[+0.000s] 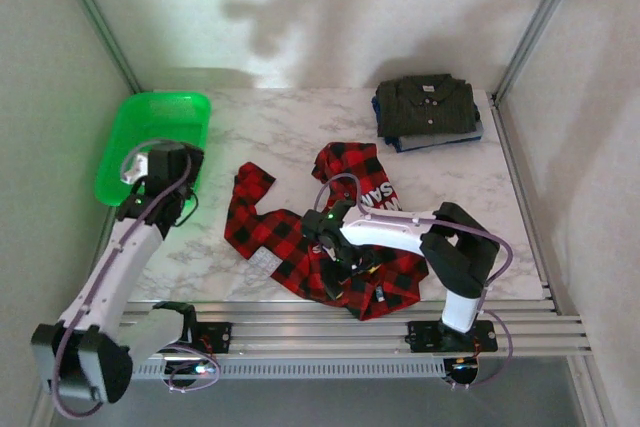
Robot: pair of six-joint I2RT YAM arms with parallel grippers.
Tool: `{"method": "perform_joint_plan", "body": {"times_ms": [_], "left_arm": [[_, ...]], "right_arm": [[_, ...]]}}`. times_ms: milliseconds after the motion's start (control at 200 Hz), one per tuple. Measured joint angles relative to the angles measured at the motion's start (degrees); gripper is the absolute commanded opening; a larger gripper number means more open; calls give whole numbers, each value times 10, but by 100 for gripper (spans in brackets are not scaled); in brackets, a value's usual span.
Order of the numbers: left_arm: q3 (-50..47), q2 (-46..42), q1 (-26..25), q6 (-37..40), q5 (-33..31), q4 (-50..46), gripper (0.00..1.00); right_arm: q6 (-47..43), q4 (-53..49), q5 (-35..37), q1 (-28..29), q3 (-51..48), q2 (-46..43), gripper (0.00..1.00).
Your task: Fold and stack the long sleeve shirts
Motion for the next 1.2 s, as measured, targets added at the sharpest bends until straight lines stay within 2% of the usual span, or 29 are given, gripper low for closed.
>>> {"method": "perform_joint_plan", "body": {"times_ms": [90,150,295,460,521,561,626,701,836,926,976,1121,1201], "left_arm": [[-23,-15,-68,-10,6,-18,99],[-52,-20,-91,-16,16,-26,99],[-140,-9,-99,-19,52,-30,97],[-188,82,-107,-5,114,16,93],[-191,117,-113,0,137,48,86],[-190,134,-116,8,135,47,79],[-189,149,-115,15,135,40,61],[-187,162,-113,22,128,21,40],[-163,182,-105,40,120,-28,9],[-135,205,-94,62,141,-16,2],[-101,237,-90,77,164,25,0],[19,274,-71,113,211,109,0],[66,261,-44,118,230,136,0]], "right_arm": [[12,8,16,3,0,1,91],[16,12,21,4,0,1,91],[17,25,24,11,0,-4,88],[20,27,24,19,0,-3,80],[29,30,25,20,-1,-2,77],[38,33,25,20,-3,-1,72],[51,37,26,20,-5,2,61],[65,42,27,20,-5,5,44],[77,44,36,20,-4,5,30],[72,44,41,20,4,-5,22],[65,43,41,20,16,-14,17],[45,48,26,7,79,-33,2],[35,50,13,-9,115,-38,0]]}}
